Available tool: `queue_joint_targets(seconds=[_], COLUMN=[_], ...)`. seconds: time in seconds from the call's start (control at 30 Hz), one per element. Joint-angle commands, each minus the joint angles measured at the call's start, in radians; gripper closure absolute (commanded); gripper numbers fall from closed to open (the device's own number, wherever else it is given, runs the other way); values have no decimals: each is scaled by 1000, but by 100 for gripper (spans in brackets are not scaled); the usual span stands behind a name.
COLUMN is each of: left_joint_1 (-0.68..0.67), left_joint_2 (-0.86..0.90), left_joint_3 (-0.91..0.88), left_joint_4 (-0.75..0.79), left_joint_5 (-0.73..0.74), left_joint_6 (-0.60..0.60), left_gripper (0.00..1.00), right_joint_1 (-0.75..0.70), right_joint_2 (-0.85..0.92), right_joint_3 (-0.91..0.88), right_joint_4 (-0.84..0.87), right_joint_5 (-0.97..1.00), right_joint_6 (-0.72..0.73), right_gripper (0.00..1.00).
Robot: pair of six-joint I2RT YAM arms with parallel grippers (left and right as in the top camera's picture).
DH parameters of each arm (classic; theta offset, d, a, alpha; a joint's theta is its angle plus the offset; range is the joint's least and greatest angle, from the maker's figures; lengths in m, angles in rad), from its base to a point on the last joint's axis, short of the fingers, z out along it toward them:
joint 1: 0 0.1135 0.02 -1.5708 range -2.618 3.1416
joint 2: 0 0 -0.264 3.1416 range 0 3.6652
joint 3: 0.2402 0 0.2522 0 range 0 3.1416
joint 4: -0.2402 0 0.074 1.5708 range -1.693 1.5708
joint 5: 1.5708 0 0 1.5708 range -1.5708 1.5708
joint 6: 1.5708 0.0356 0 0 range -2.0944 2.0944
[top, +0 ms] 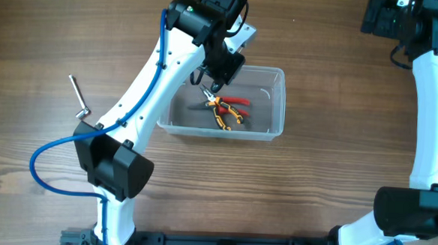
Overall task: Pack container
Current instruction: 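Carry the screwdriver over the container with the left gripper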
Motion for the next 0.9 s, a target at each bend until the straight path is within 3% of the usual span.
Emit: queue_joint_targets(seconds=[0.0,0.23,0.57,0.7,0.87], left_joint_1=[3,3,3,3,3], left_joint_2=[-6,16,16,16,16], left_joint_3=[13,-56,-393,-457,-489], left_joint_4=[-10,0,177,212,236], left_joint_5=[-20,-20,-20,-21,-40], left_joint_6=[70,72,71,72,72], left_gripper=[90,90,89,85,74], right_joint_1=[2,2,2,2,2], right_joint_2=[-13,-13,-13,-13,-13], right_joint_3=[14,14,14,14,14], right_joint_4=[3,3,3,3,3], right_joint_5=[7,7,7,7,7], right_joint_6=[19,18,18,19,19], right_gripper=[0,0,0,0,0])
